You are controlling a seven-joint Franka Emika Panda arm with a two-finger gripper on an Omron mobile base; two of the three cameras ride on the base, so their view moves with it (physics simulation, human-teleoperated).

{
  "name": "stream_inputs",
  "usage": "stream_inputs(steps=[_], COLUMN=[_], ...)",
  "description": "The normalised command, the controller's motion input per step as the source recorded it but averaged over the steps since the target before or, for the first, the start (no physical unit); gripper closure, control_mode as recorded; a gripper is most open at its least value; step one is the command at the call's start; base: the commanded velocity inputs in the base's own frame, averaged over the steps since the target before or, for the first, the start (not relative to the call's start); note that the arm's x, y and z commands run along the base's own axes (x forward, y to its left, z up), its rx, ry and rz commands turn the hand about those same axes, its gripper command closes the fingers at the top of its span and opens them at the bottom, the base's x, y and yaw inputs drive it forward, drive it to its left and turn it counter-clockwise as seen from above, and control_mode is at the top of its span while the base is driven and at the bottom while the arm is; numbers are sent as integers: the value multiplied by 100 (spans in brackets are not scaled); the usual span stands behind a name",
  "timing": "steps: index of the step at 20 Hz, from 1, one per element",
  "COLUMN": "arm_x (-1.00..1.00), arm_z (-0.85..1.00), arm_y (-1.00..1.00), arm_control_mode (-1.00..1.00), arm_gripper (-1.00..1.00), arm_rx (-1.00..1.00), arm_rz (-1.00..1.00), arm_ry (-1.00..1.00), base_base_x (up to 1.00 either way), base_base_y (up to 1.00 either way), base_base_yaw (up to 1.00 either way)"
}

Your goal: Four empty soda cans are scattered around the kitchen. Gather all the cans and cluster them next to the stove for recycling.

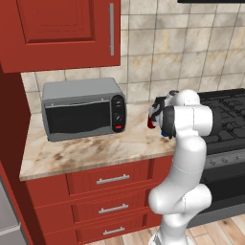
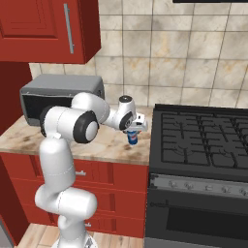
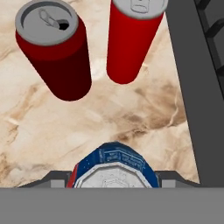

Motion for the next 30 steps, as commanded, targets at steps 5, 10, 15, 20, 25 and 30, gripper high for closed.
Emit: stream_inputs(steps=[5, 10, 15, 20, 25, 30], arm_x=[0, 0, 0, 0, 2, -1], arm_z=[-2, 0, -1, -1, 2, 26], arm_y=[-1, 0, -3, -9, -10, -10], arm_control_mode=[-100, -100, -100, -100, -100, -100], arm_gripper=[100, 100, -100, -100, -100, -100], arm_rx=[0, 0, 0, 1, 0, 0], arm_rz=[0, 0, 0, 1, 0, 0], arm_ry=[0, 0, 0, -1, 0, 0], base_base_x=[0, 0, 0, 0, 0, 0], base_base_y=[0, 0, 0, 0, 0, 0], base_base_yaw=[0, 0, 0, 0, 0, 0])
